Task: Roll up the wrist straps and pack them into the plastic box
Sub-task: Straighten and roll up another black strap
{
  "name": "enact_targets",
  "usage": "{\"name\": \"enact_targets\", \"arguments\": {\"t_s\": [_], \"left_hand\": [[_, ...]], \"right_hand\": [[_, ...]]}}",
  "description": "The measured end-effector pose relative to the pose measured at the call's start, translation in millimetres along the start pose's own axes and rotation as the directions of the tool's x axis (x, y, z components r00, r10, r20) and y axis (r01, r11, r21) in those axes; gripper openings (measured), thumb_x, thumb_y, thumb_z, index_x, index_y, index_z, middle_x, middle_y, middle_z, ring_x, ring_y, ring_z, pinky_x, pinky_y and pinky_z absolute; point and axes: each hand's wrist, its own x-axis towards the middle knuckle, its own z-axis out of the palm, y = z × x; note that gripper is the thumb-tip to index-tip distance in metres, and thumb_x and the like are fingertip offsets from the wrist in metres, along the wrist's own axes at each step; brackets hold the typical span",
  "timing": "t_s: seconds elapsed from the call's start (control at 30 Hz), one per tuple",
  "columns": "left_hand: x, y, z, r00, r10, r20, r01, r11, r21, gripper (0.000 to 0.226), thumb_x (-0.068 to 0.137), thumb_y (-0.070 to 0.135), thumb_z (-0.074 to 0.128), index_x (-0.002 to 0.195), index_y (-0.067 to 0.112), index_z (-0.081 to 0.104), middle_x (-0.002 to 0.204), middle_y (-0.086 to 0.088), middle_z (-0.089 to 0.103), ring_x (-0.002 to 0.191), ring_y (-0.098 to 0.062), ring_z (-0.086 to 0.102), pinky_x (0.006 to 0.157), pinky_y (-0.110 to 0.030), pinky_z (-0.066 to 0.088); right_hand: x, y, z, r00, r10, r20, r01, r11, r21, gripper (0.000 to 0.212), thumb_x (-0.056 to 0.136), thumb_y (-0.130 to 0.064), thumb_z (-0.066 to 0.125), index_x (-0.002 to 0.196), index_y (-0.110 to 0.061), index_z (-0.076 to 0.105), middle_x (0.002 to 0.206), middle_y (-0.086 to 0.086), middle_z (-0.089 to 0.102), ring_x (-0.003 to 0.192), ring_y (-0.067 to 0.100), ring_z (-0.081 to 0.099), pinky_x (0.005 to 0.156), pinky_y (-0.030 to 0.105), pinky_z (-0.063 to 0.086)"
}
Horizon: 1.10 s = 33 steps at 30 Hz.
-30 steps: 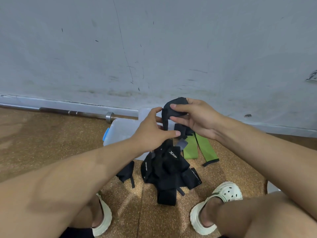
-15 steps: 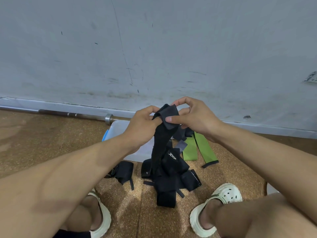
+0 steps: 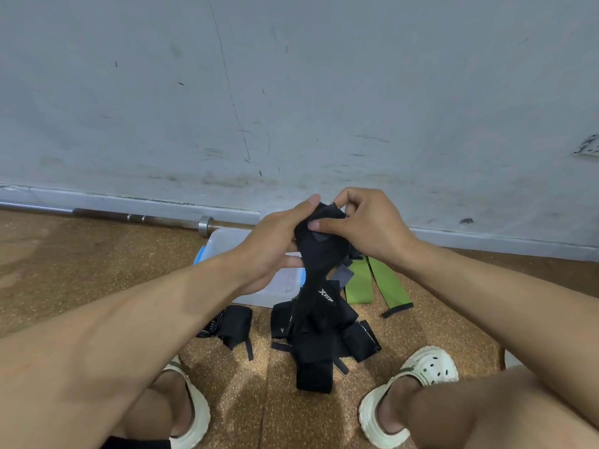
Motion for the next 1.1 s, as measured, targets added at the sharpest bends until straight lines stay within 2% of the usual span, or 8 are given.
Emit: {"name": "enact_targets", "arguments": {"t_s": [0.23,0.33,0.43,0.63,0.7,0.83,0.97,1.1], "left_hand": [[2,-1,-1,0.999,-0.054,0.006,0.054,0.995,-0.082,0.028,0.101,0.03,0.061,0.114,0.008,0.073,0.111,-0.014,0.076,0.104,-0.027,0.073,0.091,-0.034,0.06],[2,-1,-3,1.0,-0.013,-0.023,0.012,0.997,-0.074,0.018,0.098,0.021,0.066,0.108,0.006,0.071,0.106,-0.013,0.076,0.093,-0.021,0.075,0.077,-0.027,0.061],[2,0,-6,1.0,0.01,-0.01,-0.011,0.998,-0.054,0.02,0.096,0.02,0.068,0.11,0.006,0.071,0.108,-0.014,0.076,0.094,-0.021,0.075,0.078,-0.027,0.061],[2,4,-14,0.999,0.042,-0.023,-0.043,0.997,-0.064,0.022,0.095,0.014,0.07,0.115,0.005,0.068,0.114,-0.02,0.074,0.095,-0.025,0.074,0.08,-0.03,0.061],[2,3,-18,0.997,0.052,-0.052,-0.053,0.998,-0.032,0.023,0.095,0.011,0.07,0.117,0.004,0.067,0.113,-0.022,0.073,0.094,-0.025,0.075,0.081,-0.031,0.062],[2,2,-21,0.996,0.06,-0.072,-0.058,0.998,0.036,0.028,0.094,0.011,0.071,0.12,0.004,0.065,0.107,-0.019,0.075,0.091,-0.023,0.075,0.072,-0.03,0.062],[2,3,-18,0.996,0.05,-0.075,-0.045,0.997,0.062,0.019,0.094,0.011,0.071,0.113,0.011,0.069,0.107,-0.015,0.075,0.092,-0.021,0.075,0.068,-0.031,0.06],[0,6,-18,1.0,-0.008,-0.021,0.007,1.0,-0.021,0.024,0.098,0.025,0.066,0.118,0.011,0.07,0.114,-0.011,0.074,0.099,-0.023,0.075,0.083,-0.039,0.062]], "right_hand": [[2,7,4,0.986,-0.143,-0.09,0.137,0.988,-0.065,0.032,0.072,-0.018,0.092,0.07,-0.025,0.06,0.064,-0.013,0.05,0.057,-0.001,0.046,0.054,0.012,0.035],[4,6,1,0.996,-0.087,0.019,0.087,0.996,0.005,0.019,0.079,-0.013,0.084,0.078,-0.022,0.067,0.068,-0.015,0.064,0.061,0.0,0.053,0.06,0.018,0.044],[3,3,-3,0.988,-0.092,0.123,0.081,0.993,0.09,0.016,0.086,-0.004,0.075,0.087,-0.019,0.069,0.083,-0.004,0.073,0.075,0.009,0.065,0.073,0.03,0.054],[4,1,-9,0.948,-0.021,0.318,-0.066,0.963,0.26,0.033,0.096,0.003,0.053,0.11,-0.021,0.071,0.107,0.006,0.076,0.097,0.016,0.07,0.086,0.031,0.057],[5,3,-15,0.924,0.005,0.382,-0.159,0.914,0.374,0.038,0.09,-0.007,0.05,0.118,-0.02,0.073,0.115,0.006,0.076,0.105,0.02,0.071,0.092,0.037,0.058],[1,4,-12,0.948,0.01,0.318,-0.114,0.944,0.309,0.022,0.098,-0.026,0.068,0.119,-0.022,0.073,0.095,-0.006,0.077,0.091,0.017,0.072,0.084,0.035,0.059],[0,5,-7,0.984,-0.038,0.174,0.004,0.981,0.194,0.024,0.088,-0.017,0.08,0.112,-0.019,0.077,0.06,-0.017,0.067,0.067,0.013,0.068,0.069,0.021,0.054],[2,9,-7,0.993,-0.086,0.075,0.072,0.983,0.169,0.015,0.085,-0.015,0.083,0.096,-0.024,0.079,0.048,-0.012,0.05,0.048,0.008,0.045,0.054,0.017,0.039]]}}
